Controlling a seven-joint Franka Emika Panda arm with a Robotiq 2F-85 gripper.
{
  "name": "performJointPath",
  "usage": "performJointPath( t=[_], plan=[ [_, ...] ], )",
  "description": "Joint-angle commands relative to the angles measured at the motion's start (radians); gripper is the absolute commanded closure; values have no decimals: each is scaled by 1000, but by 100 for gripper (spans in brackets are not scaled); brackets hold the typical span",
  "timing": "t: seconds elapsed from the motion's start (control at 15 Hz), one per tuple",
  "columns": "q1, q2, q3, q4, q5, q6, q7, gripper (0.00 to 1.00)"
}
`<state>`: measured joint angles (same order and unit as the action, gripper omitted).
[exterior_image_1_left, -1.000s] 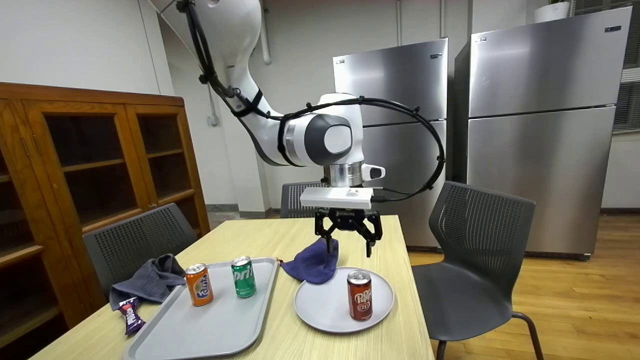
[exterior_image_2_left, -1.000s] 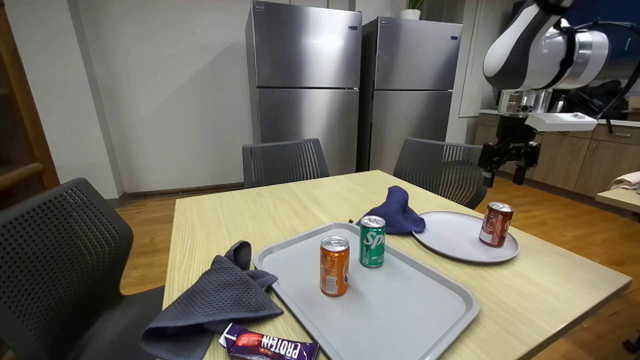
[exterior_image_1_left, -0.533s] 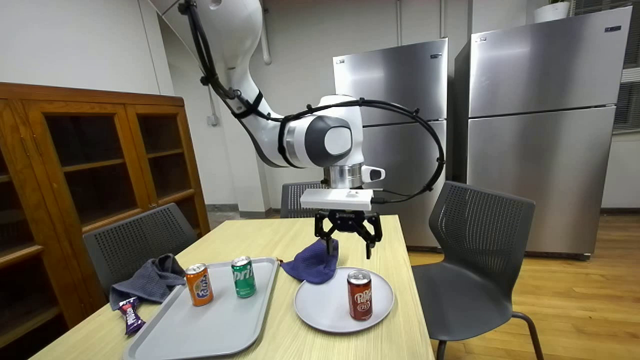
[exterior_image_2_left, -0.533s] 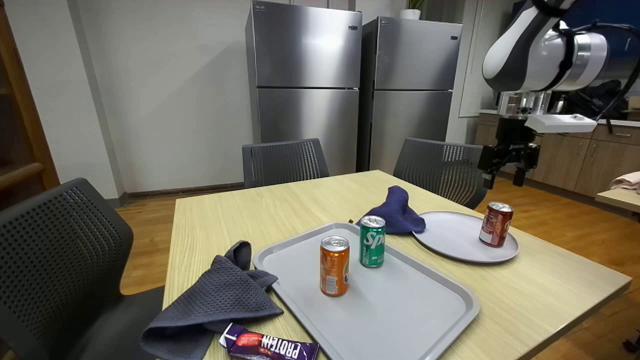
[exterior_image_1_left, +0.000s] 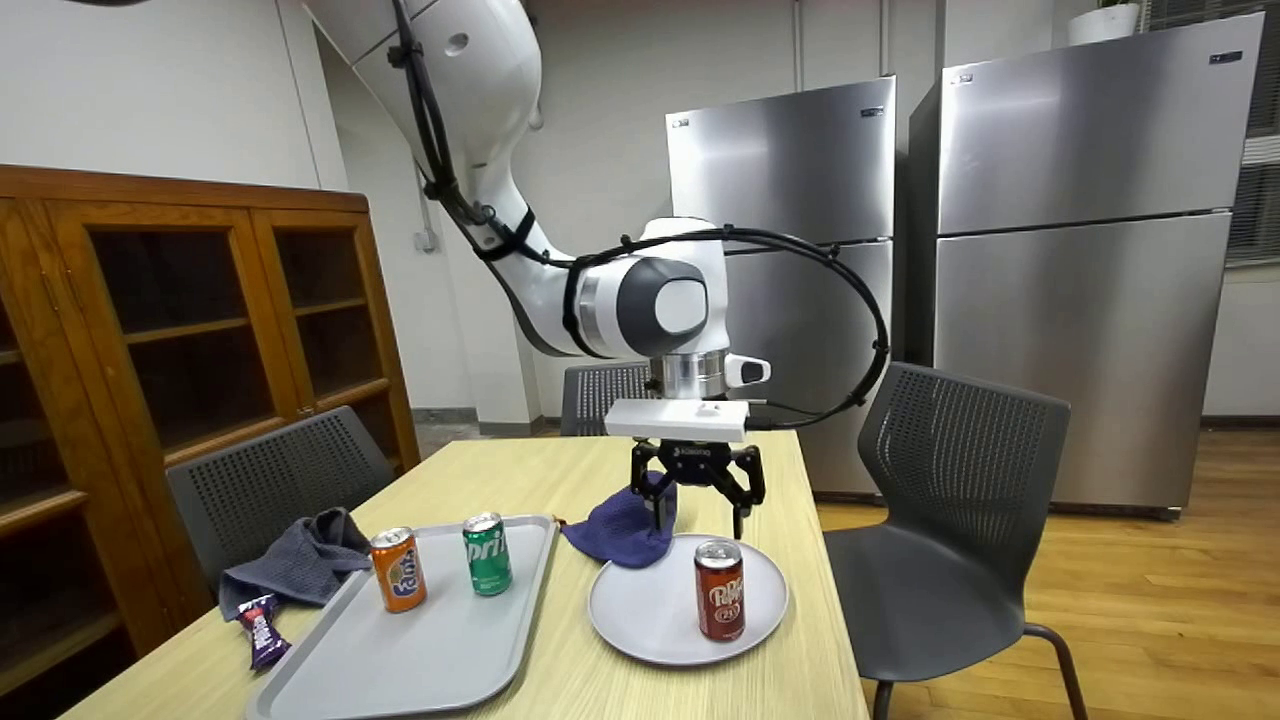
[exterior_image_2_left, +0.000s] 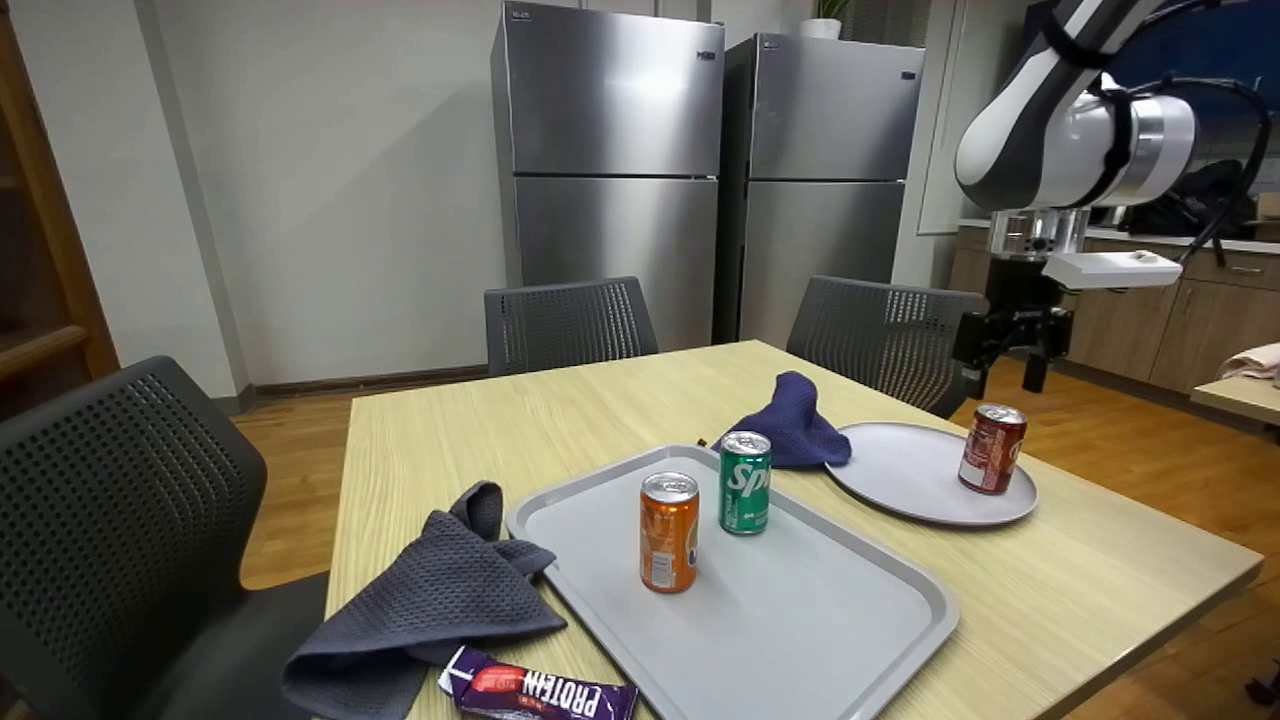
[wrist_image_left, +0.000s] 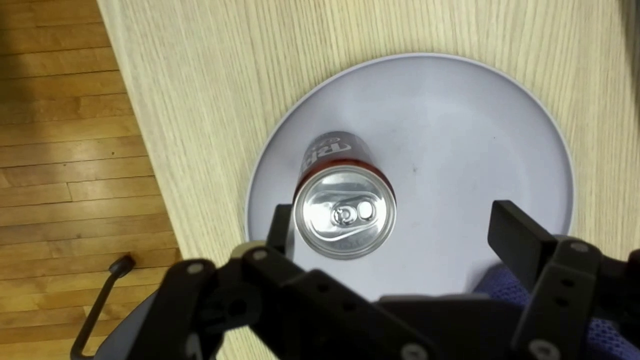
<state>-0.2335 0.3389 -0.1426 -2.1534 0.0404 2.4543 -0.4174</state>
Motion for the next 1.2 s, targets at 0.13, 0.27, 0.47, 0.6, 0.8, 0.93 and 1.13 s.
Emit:
performJointPath(
  t=[0.13,0.27,0.47,0.6,0.8,0.93,1.13],
  plan=[
    [-11,41,7,52,-40,17,6,0],
    [-12,54,6,64,-53,23,3,0],
    [-15,74,5,83,-71,25,6,0],
    [-17,89,4,98,-80,20,6,0],
    [-21,109,7,114,-87,15,3,0],
    [-18,121,4,121,-98,23,13,0],
    [-20,132,8,128,-104,20,8,0]
  ],
)
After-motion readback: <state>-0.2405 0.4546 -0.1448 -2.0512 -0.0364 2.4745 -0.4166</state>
